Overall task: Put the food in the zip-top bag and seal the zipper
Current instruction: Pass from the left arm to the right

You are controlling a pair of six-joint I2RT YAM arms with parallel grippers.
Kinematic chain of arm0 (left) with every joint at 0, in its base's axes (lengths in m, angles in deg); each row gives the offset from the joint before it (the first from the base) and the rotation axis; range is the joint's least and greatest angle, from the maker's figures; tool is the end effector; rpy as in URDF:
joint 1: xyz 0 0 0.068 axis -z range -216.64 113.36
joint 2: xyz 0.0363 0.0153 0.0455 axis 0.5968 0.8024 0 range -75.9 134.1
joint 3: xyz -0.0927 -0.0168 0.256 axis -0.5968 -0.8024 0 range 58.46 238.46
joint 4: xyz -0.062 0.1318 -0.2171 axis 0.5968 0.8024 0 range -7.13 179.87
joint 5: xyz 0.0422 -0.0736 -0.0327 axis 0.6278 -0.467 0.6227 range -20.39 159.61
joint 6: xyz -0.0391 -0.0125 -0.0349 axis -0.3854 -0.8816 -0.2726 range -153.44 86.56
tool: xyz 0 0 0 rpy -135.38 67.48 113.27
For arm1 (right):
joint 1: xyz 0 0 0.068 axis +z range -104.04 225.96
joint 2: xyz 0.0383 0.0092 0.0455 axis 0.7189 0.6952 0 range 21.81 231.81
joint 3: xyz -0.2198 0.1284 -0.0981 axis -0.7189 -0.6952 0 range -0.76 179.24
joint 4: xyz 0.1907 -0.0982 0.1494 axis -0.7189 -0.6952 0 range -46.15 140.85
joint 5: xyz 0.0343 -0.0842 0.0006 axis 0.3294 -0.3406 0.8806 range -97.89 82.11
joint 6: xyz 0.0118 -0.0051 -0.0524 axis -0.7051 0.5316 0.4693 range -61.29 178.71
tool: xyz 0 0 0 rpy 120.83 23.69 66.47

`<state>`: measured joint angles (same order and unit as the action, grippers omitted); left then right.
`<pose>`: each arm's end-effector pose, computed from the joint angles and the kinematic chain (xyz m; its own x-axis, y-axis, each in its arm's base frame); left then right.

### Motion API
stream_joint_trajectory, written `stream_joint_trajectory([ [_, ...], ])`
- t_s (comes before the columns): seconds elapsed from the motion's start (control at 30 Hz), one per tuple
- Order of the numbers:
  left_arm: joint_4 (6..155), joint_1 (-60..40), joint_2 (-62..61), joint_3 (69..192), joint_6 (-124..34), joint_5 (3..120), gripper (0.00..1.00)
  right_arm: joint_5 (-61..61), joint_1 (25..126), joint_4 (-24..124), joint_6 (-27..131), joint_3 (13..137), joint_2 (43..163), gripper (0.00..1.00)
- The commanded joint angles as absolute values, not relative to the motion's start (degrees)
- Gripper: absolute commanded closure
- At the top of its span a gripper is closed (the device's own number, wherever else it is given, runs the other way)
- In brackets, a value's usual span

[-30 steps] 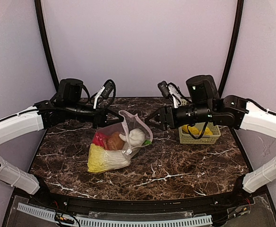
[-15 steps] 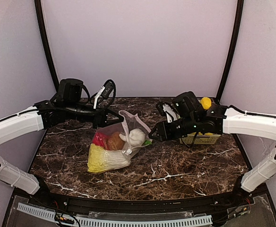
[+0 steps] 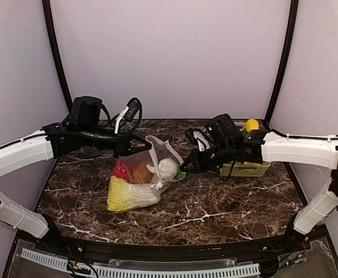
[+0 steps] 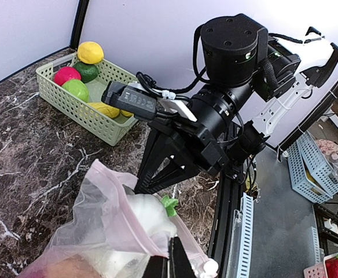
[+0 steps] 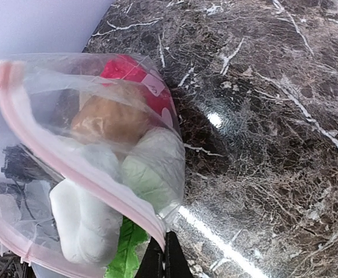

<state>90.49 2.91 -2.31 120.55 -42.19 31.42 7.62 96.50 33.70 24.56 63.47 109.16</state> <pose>0.2126 -0.2040 0.3433 -0.3943 0.1706 -0.9030 0.9014 0.2629 -0.3440 0.2081 0.2681 0.2662 -0.8304 -0.1577 -0.5344 -0.4924 0.6566 0.5714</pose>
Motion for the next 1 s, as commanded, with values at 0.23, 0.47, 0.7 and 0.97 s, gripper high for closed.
stream_joint_trajectory([
  [0.23, 100.1, 2.9, -3.7, 132.4, -41.6, 36.3, 0.99, 19.3, 96.6, 35.5, 26.9, 75.4, 95.7, 1.0],
  [0.47, 100.6, 3.0, 2.2, 139.1, -50.1, 29.7, 0.99, 18.5, 97.5, 39.4, 23.1, 70.1, 95.4, 1.0],
  [0.7, 96.4, 3.8, 5.8, 137.0, -51.3, 29.4, 0.94, 8.6, 98.6, 50.1, 14.4, 60.3, 94.7, 1.0],
  [0.97, 93.5, 3.9, -8.7, 126.1, -44.0, 44.8, 0.32, -1.2, 98.7, 60.3, 8.3, 55.6, 93.9, 1.0],
])
